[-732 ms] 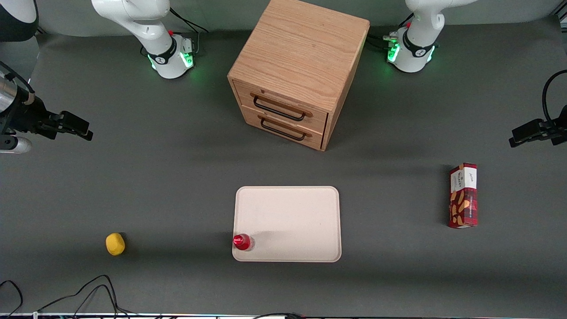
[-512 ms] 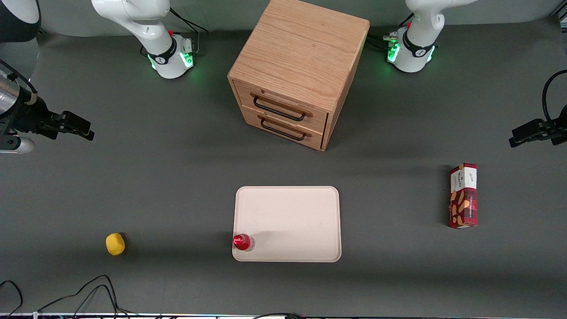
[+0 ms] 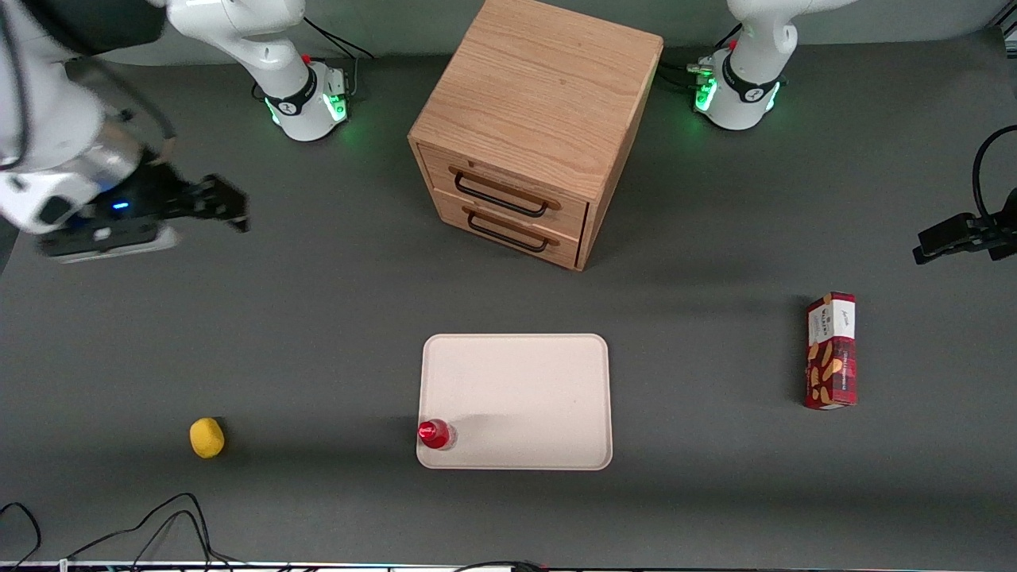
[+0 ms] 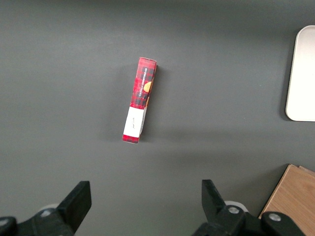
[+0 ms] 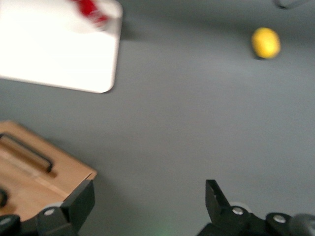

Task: Open upper drawer
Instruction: 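Move the right gripper toward the upper drawer's black handle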

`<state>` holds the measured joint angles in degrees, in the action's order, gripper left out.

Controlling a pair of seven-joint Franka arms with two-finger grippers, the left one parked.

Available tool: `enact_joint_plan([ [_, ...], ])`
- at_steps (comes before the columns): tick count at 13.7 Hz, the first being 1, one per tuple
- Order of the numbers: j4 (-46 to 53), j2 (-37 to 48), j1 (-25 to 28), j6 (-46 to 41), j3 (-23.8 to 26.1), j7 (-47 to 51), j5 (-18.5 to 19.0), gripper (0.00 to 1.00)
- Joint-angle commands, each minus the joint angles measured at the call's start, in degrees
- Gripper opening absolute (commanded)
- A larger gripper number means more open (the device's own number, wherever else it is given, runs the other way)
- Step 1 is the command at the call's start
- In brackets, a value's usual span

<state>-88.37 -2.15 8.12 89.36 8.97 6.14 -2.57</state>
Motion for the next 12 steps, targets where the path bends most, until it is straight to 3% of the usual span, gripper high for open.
enact_joint_plan([
  [1,0.65,-0.93,6.18,2.38,0.96,-4.56,-2.79,1.00],
  [5,3.37,-4.52,12.71,3.97,6.31,-7.44,-2.35,1.00],
  [9,3.38,-7.17,13.15,4.41,8.61,-22.62,-3.14,1.00],
  [12,3.03,-8.66,13.59,7.31,9.48,-25.99,-4.29,1.00],
])
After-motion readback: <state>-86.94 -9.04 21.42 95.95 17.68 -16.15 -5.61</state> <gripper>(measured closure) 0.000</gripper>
